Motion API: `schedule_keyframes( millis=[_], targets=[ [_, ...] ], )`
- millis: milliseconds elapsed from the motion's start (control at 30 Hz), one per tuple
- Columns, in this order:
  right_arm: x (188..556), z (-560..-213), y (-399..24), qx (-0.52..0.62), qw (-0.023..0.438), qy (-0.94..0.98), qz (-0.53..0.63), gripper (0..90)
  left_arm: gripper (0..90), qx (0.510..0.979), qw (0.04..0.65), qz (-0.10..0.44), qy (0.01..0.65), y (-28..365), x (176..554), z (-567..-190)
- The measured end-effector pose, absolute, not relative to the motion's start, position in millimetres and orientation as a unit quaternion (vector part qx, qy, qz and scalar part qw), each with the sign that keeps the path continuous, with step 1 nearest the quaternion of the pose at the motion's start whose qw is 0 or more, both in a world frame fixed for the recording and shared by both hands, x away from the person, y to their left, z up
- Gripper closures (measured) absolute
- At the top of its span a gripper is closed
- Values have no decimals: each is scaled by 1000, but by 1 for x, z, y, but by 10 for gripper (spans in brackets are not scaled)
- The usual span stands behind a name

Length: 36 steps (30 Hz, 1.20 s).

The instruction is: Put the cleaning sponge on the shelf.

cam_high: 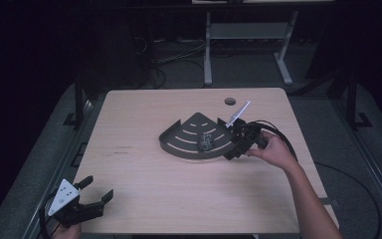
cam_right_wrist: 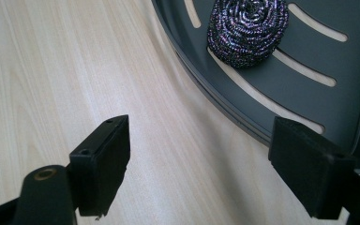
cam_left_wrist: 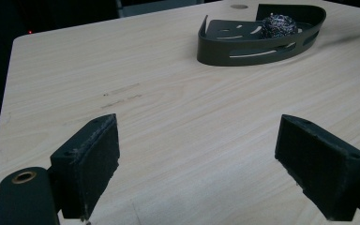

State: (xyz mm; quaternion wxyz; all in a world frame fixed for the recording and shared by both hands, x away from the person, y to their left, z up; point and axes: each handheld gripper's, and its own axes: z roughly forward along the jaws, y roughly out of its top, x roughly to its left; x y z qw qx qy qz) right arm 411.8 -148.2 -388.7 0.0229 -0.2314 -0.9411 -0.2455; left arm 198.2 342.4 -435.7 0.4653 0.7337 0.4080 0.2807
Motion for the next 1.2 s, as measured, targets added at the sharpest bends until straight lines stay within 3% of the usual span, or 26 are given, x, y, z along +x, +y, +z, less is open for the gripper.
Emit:
schedule_keyframes(
  millis=[1200],
  targets=[
    [370,-413,-184,-256,27,-933,-250,193,133,735,463,281,407,341,198,-436]
  ],
)
